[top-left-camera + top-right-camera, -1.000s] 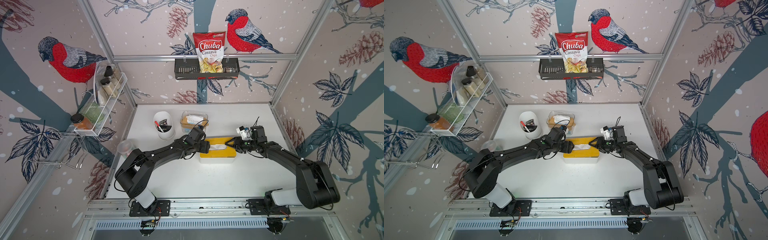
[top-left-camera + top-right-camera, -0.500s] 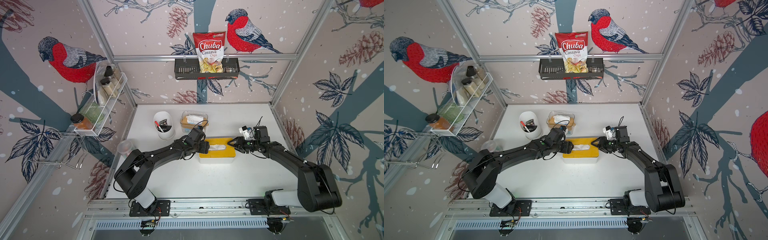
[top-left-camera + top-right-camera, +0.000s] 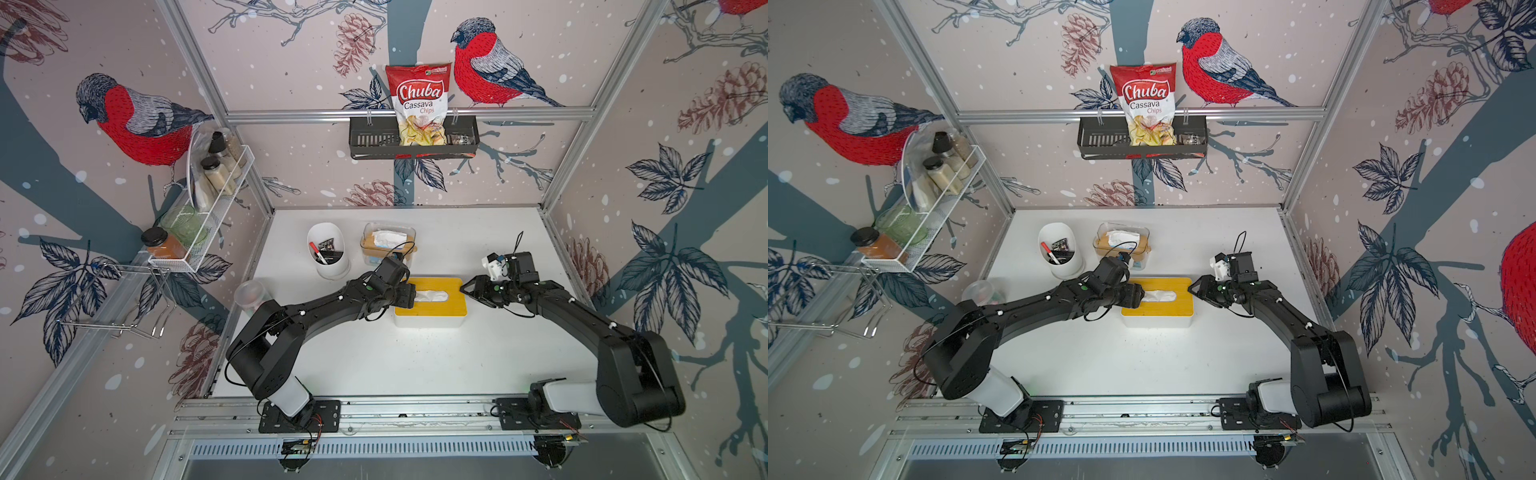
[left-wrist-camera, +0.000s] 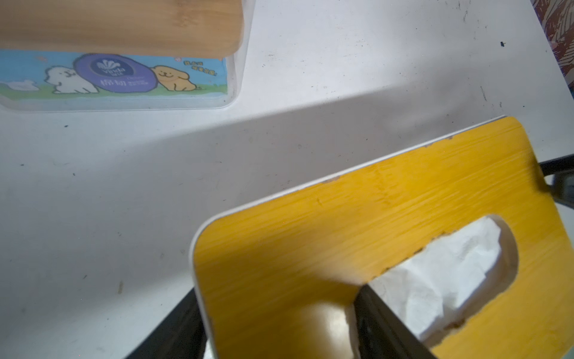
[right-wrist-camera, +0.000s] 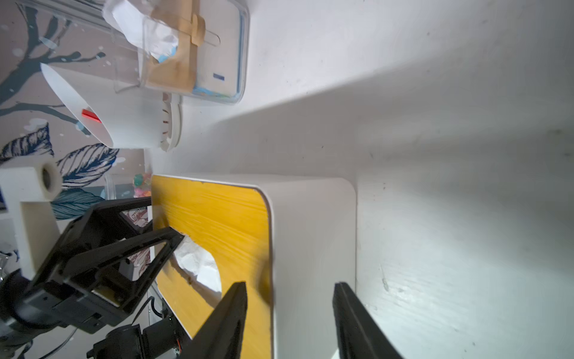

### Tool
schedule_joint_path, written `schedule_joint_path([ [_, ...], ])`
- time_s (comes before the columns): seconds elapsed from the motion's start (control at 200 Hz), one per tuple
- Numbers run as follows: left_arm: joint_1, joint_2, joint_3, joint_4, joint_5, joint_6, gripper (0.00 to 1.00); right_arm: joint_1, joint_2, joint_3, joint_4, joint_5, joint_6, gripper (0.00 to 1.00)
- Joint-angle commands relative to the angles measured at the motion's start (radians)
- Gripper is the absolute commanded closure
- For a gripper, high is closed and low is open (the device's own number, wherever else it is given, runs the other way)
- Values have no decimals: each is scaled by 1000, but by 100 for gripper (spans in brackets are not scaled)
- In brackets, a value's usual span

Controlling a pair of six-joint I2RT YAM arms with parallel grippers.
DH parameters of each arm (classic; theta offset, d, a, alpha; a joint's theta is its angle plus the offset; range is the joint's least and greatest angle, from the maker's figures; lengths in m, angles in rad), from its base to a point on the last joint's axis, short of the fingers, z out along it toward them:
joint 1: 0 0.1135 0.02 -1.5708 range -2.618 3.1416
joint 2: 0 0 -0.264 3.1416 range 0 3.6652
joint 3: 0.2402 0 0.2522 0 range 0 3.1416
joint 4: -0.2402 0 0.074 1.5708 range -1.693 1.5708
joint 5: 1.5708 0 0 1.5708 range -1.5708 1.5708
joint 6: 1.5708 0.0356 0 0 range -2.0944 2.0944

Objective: Put the tissue paper into the tissue box
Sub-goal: Close the box lid on the tissue box.

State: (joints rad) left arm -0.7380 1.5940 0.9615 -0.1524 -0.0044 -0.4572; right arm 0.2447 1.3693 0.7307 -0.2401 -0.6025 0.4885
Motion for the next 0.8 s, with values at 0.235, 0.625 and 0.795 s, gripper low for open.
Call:
schedule_joint_path([
  [0.235, 2, -26, -3, -24, -6, 6, 27, 28, 60, -48, 35, 76, -34, 56],
  [0.625, 45, -107, -11, -22, 39, 4, 19, -13, -14, -28, 126, -98, 28, 49],
  [0.795, 129, -185, -92, 68, 170, -34, 17, -28, -87, 18, 138, -35, 31, 36],
])
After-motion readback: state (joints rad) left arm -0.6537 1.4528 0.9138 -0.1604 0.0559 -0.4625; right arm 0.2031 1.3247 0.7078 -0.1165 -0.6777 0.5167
